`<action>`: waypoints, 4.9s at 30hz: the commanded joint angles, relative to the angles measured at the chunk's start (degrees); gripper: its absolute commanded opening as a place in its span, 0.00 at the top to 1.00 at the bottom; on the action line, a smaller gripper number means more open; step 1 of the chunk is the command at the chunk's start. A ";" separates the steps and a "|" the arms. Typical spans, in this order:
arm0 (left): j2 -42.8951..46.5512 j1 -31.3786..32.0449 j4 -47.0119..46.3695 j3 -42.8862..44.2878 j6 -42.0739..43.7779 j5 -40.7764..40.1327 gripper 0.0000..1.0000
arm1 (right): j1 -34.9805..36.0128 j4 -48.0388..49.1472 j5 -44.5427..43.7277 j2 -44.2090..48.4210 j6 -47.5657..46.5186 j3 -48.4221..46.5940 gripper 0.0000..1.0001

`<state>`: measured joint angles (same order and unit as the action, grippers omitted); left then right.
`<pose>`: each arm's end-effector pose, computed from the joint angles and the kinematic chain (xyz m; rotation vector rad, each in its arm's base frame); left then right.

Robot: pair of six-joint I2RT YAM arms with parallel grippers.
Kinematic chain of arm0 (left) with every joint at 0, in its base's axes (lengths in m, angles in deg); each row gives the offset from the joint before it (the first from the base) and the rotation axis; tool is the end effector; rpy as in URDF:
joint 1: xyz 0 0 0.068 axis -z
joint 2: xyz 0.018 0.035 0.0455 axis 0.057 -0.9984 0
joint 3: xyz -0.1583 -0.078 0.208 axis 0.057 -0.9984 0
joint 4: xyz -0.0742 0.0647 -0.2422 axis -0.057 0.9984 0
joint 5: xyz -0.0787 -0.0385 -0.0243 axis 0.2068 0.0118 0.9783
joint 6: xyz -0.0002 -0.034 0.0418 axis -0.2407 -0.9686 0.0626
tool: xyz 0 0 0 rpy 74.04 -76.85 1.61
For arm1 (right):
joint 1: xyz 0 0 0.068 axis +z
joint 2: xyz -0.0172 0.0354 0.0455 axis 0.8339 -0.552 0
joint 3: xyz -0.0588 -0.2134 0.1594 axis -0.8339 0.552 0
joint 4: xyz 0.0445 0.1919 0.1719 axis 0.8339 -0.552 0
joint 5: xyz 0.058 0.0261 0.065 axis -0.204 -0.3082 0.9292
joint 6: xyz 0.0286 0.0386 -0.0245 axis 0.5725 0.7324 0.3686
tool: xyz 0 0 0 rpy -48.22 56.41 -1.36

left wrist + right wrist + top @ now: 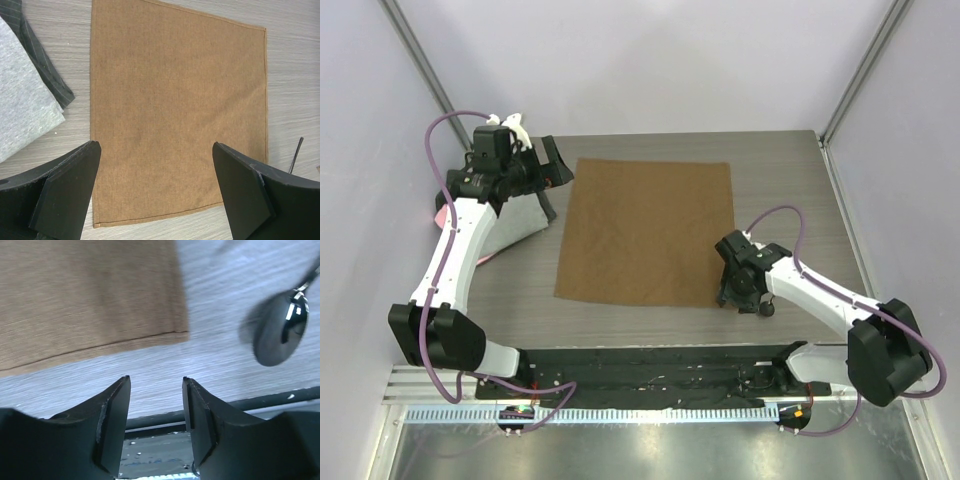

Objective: Fold the napkin, place the utensils inside, and roll it up
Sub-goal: Fold the napkin

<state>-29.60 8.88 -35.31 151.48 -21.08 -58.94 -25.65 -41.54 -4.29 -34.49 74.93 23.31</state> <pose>0.3112 -0.0390 0.3809 -0.1855 2.2003 -0.5311 0.1779 0.1002 0.1927 0.4256 2.8498 0.0292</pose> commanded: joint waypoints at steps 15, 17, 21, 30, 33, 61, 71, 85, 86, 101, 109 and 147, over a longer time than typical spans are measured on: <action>0.48 0.19 -2.06 -0.21 -0.61 1.91 0.00 | -10.46 8.60 0.05 0.45 -2.97 4.35 0.59; 0.57 0.19 -2.06 -0.29 -0.61 1.99 0.00 | -10.72 9.48 0.23 0.10 -3.15 4.88 0.59; 0.30 0.19 -2.06 -0.29 -0.79 2.08 0.00 | -10.81 10.71 0.58 -1.22 -3.06 5.84 0.62; 0.22 0.11 -2.15 -0.38 -0.88 2.61 0.00 | -10.81 11.95 0.23 -2.10 -2.53 8.22 0.63; 0.22 0.11 -2.15 -0.38 -0.88 2.61 0.00 | -10.90 12.47 0.23 -2.19 -2.36 9.10 0.66; 1.62 0.19 -2.94 -0.82 -1.75 3.66 0.00 | -12.83 -1.32 -7.86 8.61 -4.73 -3.20 0.99; 3.91 0.19 -2.85 -0.91 -1.14 3.31 0.00 | -13.71 -14.57 -14.70 17.66 -3.94 -11.90 0.99; 4.35 0.19 -3.64 -1.00 -2.37 7.87 0.00 | -13.54 -18.21 -11.56 11.37 -7.97 -23.06 0.99; 4.35 0.19 -3.81 -1.08 -2.46 8.06 0.00 | -13.54 -15.07 -10.85 9.95 -8.42 -23.33 0.99; 1.36 0.19 -3.29 -1.35 -1.05 5.42 0.00 | -4.40 12.99 -0.31 -27.48 -14.92 -43.09 0.99; -0.40 0.19 -3.20 -1.44 -1.40 5.78 0.00 | -0.71 19.32 6.20 -50.14 -15.37 -60.14 0.99; -0.58 0.19 -2.50 -1.08 -1.05 5.25 0.00 | 2.81 37.78 13.24 -77.86 -0.42 -90.83 0.99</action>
<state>-30.78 8.88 -36.99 149.90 -22.52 -53.94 -23.18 -8.71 7.94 -112.54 72.02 -64.55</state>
